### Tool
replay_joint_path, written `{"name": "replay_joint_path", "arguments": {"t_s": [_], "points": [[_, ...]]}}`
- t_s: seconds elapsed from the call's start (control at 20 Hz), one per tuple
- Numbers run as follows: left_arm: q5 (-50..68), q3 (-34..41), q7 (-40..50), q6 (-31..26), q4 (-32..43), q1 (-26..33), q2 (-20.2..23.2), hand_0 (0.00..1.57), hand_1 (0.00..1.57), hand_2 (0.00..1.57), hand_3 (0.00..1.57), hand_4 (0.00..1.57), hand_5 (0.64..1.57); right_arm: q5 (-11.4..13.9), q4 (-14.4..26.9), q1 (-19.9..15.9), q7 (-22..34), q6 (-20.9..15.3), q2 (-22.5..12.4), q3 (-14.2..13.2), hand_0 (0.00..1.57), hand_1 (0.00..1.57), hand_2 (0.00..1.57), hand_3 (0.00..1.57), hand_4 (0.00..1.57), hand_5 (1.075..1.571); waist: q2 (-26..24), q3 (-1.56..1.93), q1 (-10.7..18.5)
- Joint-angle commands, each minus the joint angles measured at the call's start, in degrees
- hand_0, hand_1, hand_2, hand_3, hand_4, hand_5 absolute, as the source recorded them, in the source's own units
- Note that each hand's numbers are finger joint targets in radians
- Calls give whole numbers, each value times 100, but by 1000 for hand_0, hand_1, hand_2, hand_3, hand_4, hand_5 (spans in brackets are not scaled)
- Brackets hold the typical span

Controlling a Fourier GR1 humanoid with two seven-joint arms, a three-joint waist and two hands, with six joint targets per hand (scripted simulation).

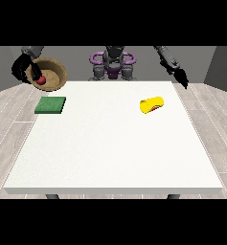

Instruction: Pick the cup and pour the ball into the bowl, then pick the bowl and place it on the pad

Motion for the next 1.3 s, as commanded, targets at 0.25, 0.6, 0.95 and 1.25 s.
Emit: {"name": "replay_joint_path", "arguments": {"t_s": [0.25,0.6,0.95,1.25], "points": [[893,798,-517,-887,-303,-103,897,0,0,0,0,877,1175,13,1646,-500,-1370,-876,539,-720,1571,1571,1571,1571,1400,1562,1176,23,134],[1214,1211,-528,-1028,-379,195,1246,0,0,0,0,877,1191,-607,2347,-881,-1559,-699,1175,-1238,1571,1571,1571,1172,877,1407,1230,19,-66],[1327,1197,-426,-1008,-689,443,1078,0,0,0,0,864,1185,-1408,3040,-1599,-1131,-268,977,-2077,966,966,829,778,112,1383,1206,20,-264],[1593,1404,-290,-1146,-1128,653,1290,0,0,0,0,872,1175,-1507,3471,-2062,-1235,139,323,-2340,0,0,503,0,0,1264,1395,23,-318]]}}
